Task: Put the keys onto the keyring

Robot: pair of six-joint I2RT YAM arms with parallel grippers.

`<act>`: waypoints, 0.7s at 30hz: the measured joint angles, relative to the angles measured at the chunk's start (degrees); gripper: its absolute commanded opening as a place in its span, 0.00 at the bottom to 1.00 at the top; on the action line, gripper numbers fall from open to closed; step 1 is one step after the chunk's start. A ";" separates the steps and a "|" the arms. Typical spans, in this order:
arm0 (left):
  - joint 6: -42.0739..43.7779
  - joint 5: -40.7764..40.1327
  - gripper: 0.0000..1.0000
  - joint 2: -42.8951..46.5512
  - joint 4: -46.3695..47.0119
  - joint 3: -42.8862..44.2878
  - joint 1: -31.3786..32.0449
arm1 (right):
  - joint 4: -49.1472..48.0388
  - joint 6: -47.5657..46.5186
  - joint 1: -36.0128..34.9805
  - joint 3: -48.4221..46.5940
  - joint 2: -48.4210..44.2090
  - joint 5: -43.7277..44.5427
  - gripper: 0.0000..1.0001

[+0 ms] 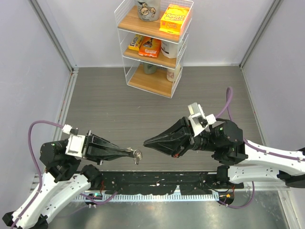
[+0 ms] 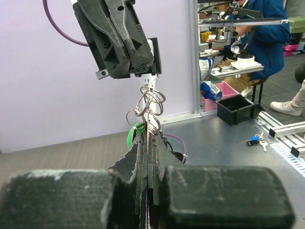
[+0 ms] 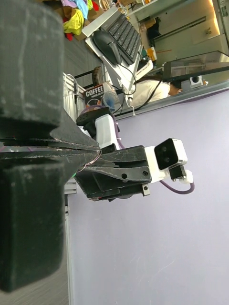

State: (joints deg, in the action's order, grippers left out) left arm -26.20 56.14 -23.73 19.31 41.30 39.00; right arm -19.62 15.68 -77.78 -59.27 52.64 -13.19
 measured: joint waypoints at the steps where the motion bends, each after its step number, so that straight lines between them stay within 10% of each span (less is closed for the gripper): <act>1: 0.26 -0.44 0.00 0.26 -0.11 0.00 0.00 | -0.37 0.07 0.00 0.00 0.00 0.04 0.05; 21: -0.17 5.05 0.00 -0.33 -1.01 0.15 0.00 | 23.21 -7.23 0.00 -17.29 4.63 -6.97 0.39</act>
State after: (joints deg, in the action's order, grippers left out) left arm -26.37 61.19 -24.05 18.31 41.45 39.00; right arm 3.60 8.45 -77.78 -76.55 57.28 -20.16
